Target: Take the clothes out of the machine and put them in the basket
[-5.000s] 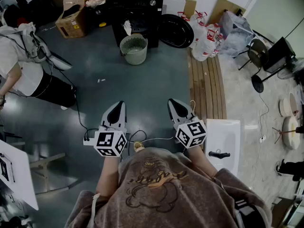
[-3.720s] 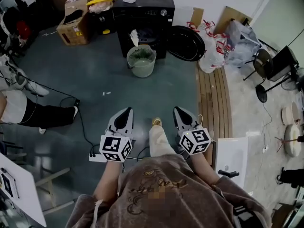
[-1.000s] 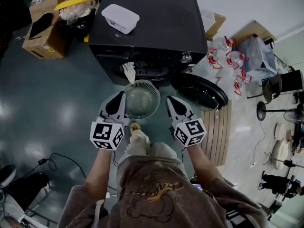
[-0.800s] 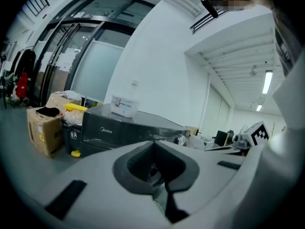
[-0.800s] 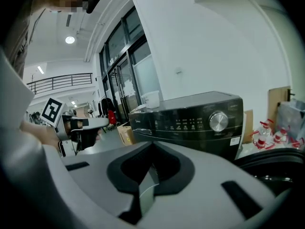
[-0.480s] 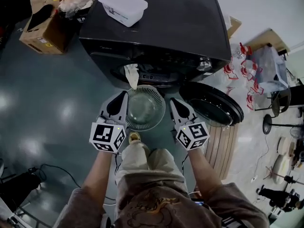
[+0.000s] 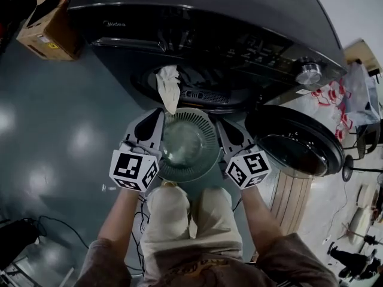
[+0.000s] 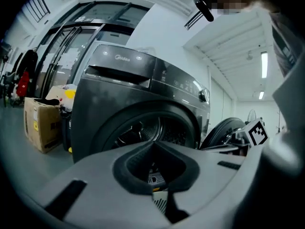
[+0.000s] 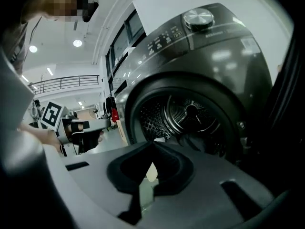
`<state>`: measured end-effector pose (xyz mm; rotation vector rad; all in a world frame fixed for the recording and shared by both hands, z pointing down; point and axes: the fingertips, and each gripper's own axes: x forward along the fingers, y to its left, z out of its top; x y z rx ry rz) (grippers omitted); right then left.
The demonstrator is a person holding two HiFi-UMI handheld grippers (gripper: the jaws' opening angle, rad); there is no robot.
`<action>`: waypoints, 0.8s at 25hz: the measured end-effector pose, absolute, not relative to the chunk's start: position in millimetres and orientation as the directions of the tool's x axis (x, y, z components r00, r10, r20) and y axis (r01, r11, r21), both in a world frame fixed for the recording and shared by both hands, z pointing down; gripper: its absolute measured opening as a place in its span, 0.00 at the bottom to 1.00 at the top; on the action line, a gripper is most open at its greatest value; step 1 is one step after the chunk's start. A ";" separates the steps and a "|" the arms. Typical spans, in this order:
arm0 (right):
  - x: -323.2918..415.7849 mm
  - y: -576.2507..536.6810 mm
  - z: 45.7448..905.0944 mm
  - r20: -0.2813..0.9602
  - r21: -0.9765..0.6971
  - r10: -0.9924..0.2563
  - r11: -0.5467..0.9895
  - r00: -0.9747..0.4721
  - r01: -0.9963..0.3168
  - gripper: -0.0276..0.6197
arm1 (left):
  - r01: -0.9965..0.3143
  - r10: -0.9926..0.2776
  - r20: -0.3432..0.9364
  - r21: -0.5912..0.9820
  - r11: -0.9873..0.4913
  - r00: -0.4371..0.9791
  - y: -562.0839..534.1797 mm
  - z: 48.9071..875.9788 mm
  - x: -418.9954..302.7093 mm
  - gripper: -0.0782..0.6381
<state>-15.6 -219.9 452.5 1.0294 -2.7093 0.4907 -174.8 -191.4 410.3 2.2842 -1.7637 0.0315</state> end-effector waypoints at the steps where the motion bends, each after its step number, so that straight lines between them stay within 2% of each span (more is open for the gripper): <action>1: -17.7 -221.8 464.5 0.294 -0.234 -0.606 0.705 -0.740 -0.670 0.04 | -0.954 -0.950 0.163 0.188 -0.234 0.265 -193.1 420.7 -175.9 0.12; 12: -10.1 -223.8 547.3 0.212 -0.213 -0.596 0.745 -0.774 -0.632 0.04 | -0.951 -0.958 0.092 0.179 -0.253 0.272 -194.5 511.3 -163.2 0.12; 20: 1.1 -215.1 556.3 0.146 -0.202 -0.601 0.759 -0.786 -0.619 0.04 | -0.960 -0.960 0.079 0.106 -0.259 0.268 -189.0 519.7 -143.6 0.12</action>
